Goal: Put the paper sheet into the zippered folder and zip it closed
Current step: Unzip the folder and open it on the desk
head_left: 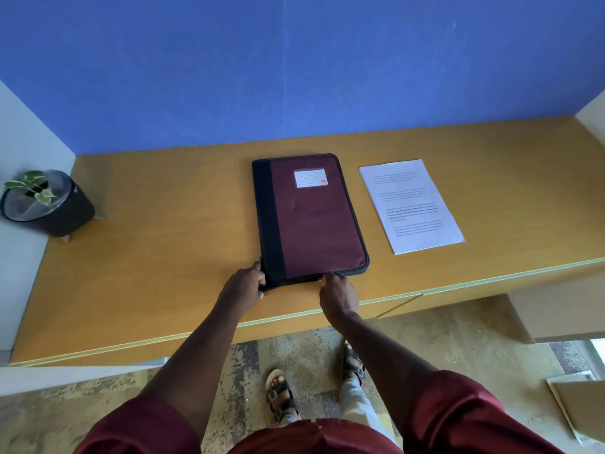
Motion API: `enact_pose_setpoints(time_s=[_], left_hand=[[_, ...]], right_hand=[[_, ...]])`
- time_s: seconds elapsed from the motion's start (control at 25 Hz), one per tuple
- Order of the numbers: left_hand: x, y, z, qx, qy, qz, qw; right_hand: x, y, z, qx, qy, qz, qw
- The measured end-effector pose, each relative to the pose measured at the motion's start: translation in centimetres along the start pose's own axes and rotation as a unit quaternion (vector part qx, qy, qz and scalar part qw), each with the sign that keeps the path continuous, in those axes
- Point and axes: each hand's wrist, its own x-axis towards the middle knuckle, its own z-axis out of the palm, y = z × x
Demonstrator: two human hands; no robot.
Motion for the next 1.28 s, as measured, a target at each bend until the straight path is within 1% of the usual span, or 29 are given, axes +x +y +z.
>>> enact_pose_setpoints(time_s=[0.28,0.48,0.6,0.68,0.8,0.88,0.92,1.04,1.16,1.28], left_hand=[[0.0,-0.8,0.0,0.000,-0.019,0.039,0.999],[0.1,-0.9,0.2,0.013,-0.007,0.041,0.999],[0.4,-1.0,0.4,0.014,-0.010,0.057,0.998],[0.5,-1.2,0.3,0.051,0.006,0.070,0.996],[-0.1,-0.6,-0.1,0.043,0.015,0.056,0.997],[-0.8,0.2,-0.5,-0.007,-0.013,0.050,0.999],[-0.9,0.5,-0.6,-0.004,-0.019,0.049,0.999],[-0.8,0.7,-0.7,0.004,-0.034,0.007,0.999],[-0.8,1.3,-0.7,0.011,-0.001,-0.017,1.000],[-0.9,2.5,-0.4,-0.015,0.073,-0.077,0.994]], right_hand=[[-0.9,-4.6,2.3,-0.002,-0.056,-0.060,0.997],[-1.3,-6.7,3.2,-0.008,-0.091,-0.063,0.994],[-1.6,-8.1,3.4,-0.006,-0.121,-0.099,0.988],[-1.9,-9.0,3.6,0.003,-0.137,-0.127,0.982],[-1.7,-9.0,3.6,0.010,-0.157,-0.138,0.978],[-1.4,-8.5,3.4,0.007,-0.181,-0.144,0.973],[-1.2,-8.1,3.2,0.008,-0.189,-0.146,0.971],[-0.6,-6.7,2.5,0.029,-0.193,-0.142,0.971],[0.4,-4.8,1.1,0.041,-0.184,-0.127,0.974],[1.7,-2.7,-0.8,0.035,-0.165,-0.110,0.979]])
